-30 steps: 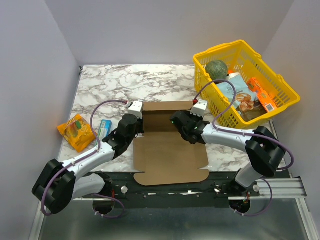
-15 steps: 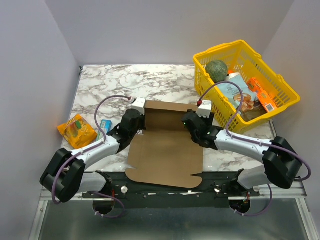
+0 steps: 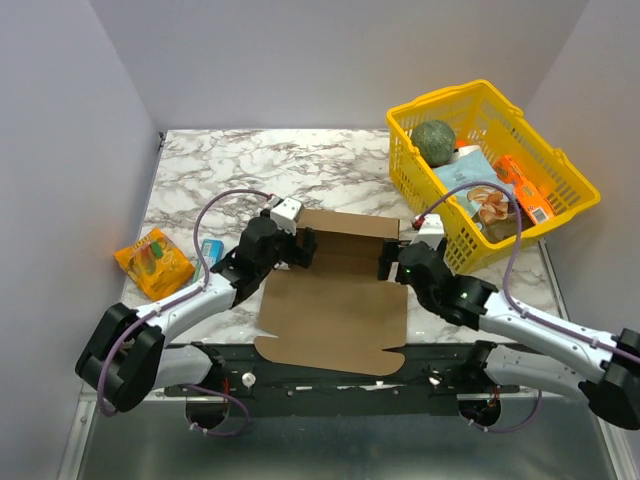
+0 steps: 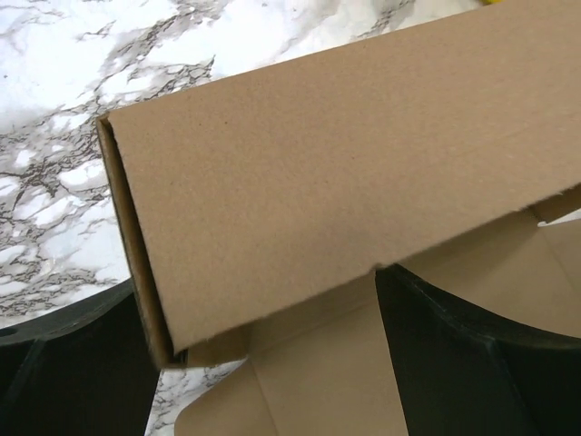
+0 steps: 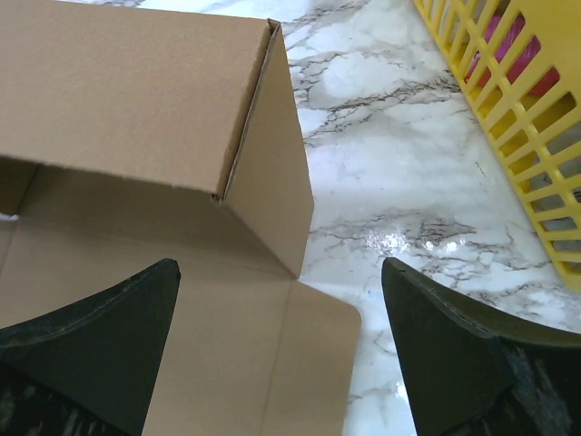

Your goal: Fold the paper box

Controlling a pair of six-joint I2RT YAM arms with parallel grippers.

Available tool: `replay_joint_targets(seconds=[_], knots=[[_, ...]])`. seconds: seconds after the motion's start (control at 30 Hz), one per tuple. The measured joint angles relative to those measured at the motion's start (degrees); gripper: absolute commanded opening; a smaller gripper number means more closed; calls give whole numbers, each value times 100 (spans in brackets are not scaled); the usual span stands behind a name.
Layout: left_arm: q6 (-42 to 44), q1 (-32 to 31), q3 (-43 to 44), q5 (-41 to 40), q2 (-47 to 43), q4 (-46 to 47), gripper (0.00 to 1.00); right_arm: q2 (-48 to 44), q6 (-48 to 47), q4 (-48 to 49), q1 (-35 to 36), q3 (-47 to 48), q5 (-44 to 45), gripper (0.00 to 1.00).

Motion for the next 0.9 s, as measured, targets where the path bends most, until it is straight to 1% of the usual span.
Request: replay_joint_targets(seconds=[0.17, 0.3, 0.37, 0.43, 0.53, 0.63, 0.73, 0.8, 0.9], knots=[[-199, 2, -374, 28, -772, -146, 99, -968, -520, -208, 0, -28, -409, 100], [-505, 0, -704, 15, -1799, -474, 99, -1539, -1126, -221, 0, -7, -734, 100], [-664, 13, -726, 4, -2245, -693, 99, -1532, -1436, -284, 0, 157, -870, 100], [-813, 28, -643, -31, -2599, -1019, 99, -1298, -1768, -348, 0, 501, -975, 100], [-1043, 162, -114, 24, -2815, -1749, 99, -717, -2321, -372, 0, 1176, -1257, 100], [-1169, 706, 603, 457, -2828, -2243, 99, -59, -2844, -363, 0, 1744, -1429, 99], [-1176, 1829, 1458, 1344, -2520, -2511, 99, 442, -3300, -240, 0, 1978, -1652, 98], [-1178, 2538, 1794, 1860, -2247, -2562, 99, 614, -3545, -179, 7, 1976, -1851, 98], [-1176, 3204, 1976, 2354, -1805, -2524, 99, 815, -3842, -7, 24, 1980, -2151, 97]])
